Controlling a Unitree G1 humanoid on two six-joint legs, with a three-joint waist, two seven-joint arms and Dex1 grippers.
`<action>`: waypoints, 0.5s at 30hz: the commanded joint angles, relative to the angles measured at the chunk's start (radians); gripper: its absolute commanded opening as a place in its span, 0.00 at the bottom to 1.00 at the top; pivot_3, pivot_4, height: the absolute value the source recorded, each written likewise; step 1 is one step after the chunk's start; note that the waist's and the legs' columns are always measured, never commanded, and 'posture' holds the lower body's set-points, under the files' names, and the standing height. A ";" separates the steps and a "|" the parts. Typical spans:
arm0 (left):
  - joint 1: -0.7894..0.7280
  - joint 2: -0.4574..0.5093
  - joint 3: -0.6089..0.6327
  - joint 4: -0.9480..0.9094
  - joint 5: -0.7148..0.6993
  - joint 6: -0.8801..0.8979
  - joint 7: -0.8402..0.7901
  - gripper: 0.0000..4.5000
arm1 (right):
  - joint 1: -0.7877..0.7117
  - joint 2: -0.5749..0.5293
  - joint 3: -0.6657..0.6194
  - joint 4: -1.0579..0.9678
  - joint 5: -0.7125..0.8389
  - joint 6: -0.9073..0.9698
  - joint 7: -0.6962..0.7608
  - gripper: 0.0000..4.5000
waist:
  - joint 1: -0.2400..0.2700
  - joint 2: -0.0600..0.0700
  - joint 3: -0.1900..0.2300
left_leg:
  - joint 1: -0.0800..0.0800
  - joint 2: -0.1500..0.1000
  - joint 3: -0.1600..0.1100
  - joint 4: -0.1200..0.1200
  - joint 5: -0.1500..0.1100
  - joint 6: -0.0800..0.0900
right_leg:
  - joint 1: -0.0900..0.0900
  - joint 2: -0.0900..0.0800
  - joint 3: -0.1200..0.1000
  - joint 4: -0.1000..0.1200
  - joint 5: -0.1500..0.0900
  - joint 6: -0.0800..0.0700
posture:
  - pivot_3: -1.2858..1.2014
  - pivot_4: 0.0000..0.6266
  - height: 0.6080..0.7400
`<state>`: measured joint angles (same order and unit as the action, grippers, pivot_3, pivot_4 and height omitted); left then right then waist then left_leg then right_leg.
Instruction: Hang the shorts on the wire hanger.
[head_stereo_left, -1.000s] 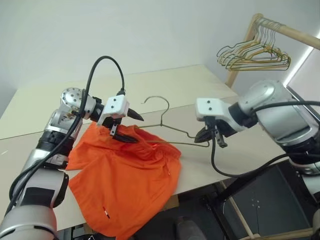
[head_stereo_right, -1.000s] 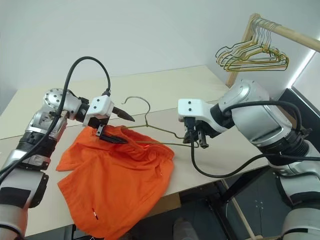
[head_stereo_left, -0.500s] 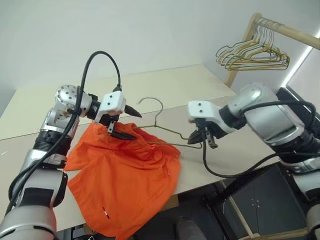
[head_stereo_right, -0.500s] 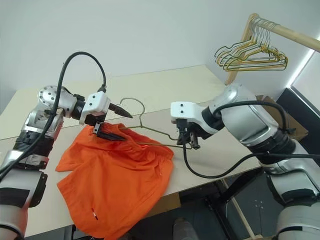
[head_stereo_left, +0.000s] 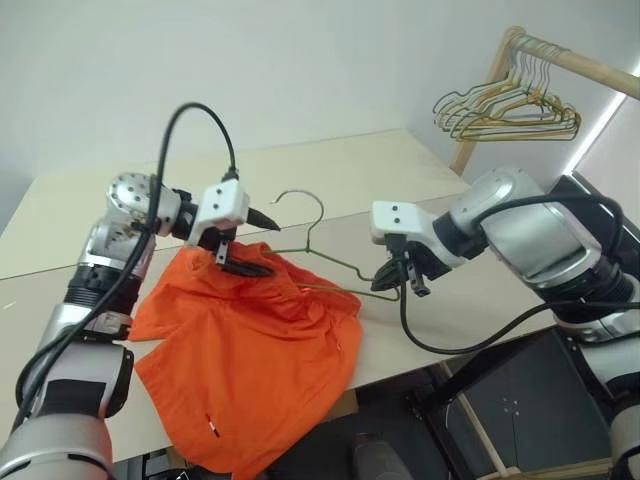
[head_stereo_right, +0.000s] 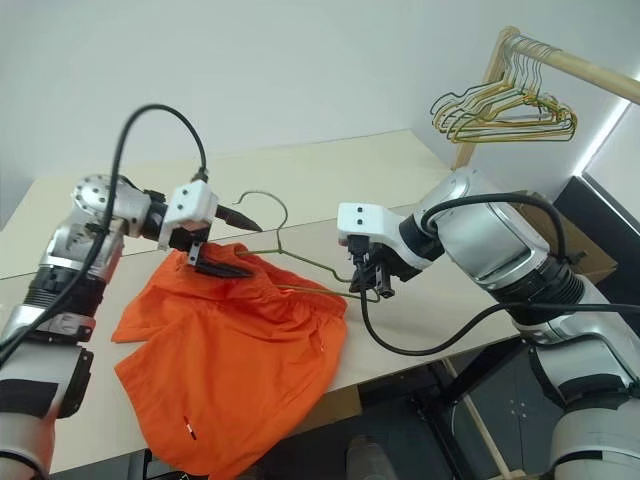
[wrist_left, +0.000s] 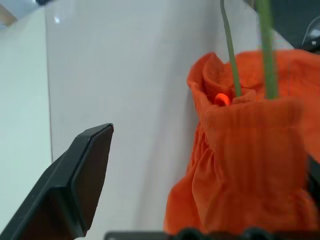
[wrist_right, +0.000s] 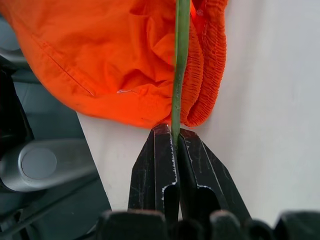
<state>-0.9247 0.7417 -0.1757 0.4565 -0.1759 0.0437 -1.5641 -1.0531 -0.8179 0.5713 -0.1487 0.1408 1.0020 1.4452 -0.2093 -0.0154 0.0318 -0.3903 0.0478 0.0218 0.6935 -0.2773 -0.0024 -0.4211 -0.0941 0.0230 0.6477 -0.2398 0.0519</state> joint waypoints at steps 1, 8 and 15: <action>-0.039 0.048 0.039 -0.010 -0.086 0.031 -0.044 1.00 | -0.022 0.000 -0.009 0.017 0.002 0.007 -0.015 0.00 | 0.000 0.000 0.000 | 0.000 0.000 0.000 0.000 0.000 0.000 | 0.000 0.000 0.000 0.000 0.000 0.000 | 0.45 0.00 1.00; 0.019 0.152 -0.054 -0.124 -0.241 0.073 -0.050 1.00 | -0.035 0.022 0.001 0.069 0.001 0.004 -0.030 0.00 | 0.006 0.000 0.000 | 0.000 0.000 -0.001 0.000 0.000 0.000 | 0.000 0.000 0.000 0.000 0.000 0.000 | 0.46 0.00 1.00; 0.002 0.139 -0.075 -0.025 -0.058 -0.044 -0.002 1.00 | -0.040 0.009 0.000 0.072 0.001 -0.007 -0.017 0.00 | 0.006 0.000 0.000 | 0.000 0.000 0.000 0.001 0.000 0.000 | 0.000 0.000 0.000 0.000 0.000 0.000 | 0.46 0.00 1.00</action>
<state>-0.8928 0.8861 -0.2551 0.4104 -0.2886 0.0415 -1.5975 -1.0554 -0.7948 0.5826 -0.0654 0.1406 1.0051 1.4189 -0.2037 -0.0153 0.0317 -0.3903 0.0475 0.0216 0.6940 -0.2773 -0.0024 -0.4206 -0.0942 0.0231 0.6477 -0.2398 0.0520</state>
